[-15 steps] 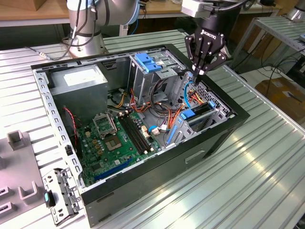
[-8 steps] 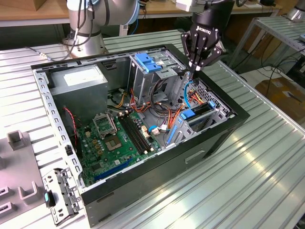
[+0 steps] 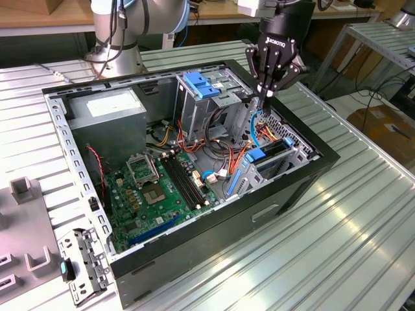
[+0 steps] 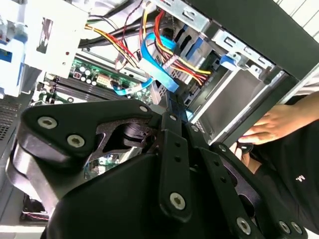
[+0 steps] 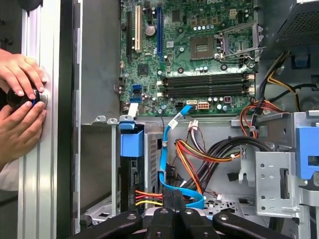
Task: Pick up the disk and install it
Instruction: 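Insert the second disk wire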
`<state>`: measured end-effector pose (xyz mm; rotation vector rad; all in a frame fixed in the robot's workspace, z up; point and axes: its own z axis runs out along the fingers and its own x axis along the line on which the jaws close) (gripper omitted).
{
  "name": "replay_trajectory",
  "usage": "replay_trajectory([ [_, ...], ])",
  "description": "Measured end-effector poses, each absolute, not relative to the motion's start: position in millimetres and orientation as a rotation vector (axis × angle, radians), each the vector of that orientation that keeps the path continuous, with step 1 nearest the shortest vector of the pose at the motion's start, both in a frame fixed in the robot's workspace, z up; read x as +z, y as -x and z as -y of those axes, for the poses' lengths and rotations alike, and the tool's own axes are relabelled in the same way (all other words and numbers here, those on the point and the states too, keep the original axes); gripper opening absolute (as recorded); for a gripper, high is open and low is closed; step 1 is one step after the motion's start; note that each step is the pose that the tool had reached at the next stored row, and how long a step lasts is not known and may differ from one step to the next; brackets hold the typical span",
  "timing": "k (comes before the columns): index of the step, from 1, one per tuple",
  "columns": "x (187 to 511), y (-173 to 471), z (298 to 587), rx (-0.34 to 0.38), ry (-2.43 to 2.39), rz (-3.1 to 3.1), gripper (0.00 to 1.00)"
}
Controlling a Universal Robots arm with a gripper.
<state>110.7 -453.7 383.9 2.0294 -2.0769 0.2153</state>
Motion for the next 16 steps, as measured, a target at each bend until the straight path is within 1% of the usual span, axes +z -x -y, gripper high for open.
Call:
replay_trajectory([
  [1, 383, -113, 452, 0.217, -2.028, 2.076, 0.11],
  [3, 383, -113, 450, 0.23, -2.02, 2.069, 0.24],
  [6, 387, -114, 447, 0.255, -2.006, 2.054, 0.24],
  [7, 383, -116, 439, 0.266, -1.998, 2.048, 0.24],
  [8, 371, -116, 438, 0.27, -1.996, 2.045, 0.24],
  [9, 370, -116, 439, 0.33, -1.959, 2.011, 0.24],
  [10, 371, -116, 439, 0.344, -1.95, 2.003, 0.24],
  [14, 371, -116, 437, 0.377, -1.928, 1.984, 0.24],
  [16, 371, -117, 437, 0.379, -1.926, 1.981, 0.24],
])
